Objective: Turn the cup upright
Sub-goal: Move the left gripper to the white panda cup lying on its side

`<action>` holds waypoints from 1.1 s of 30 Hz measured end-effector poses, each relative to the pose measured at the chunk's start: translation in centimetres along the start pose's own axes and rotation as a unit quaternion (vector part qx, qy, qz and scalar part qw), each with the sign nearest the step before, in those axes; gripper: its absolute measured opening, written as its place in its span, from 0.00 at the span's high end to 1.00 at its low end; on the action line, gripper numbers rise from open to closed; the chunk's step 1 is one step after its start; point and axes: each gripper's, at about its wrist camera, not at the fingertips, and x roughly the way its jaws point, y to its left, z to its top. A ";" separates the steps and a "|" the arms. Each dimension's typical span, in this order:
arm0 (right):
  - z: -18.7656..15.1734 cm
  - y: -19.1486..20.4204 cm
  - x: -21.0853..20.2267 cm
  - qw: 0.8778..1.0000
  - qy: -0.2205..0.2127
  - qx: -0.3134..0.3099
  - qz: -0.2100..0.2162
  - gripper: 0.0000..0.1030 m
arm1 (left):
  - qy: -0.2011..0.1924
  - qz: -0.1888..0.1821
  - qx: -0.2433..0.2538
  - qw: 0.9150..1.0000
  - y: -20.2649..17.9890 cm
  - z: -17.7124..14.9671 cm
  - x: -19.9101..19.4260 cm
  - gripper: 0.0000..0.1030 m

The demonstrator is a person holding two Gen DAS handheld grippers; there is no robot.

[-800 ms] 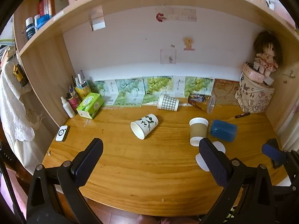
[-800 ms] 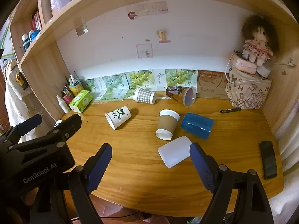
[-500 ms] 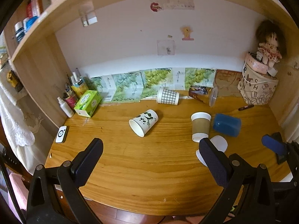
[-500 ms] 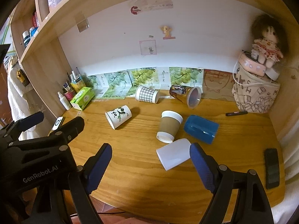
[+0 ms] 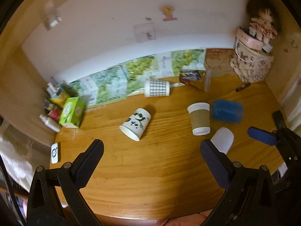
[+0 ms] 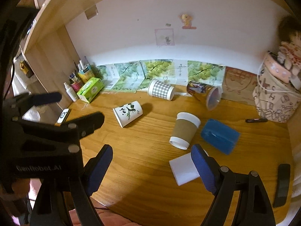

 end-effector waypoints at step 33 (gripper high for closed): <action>-1.7 5.0 10.7 0.995 0.100 0.000 0.017 0.17 | 0.247 -0.044 0.168 0.953 3.8 5.1 22.1 0.01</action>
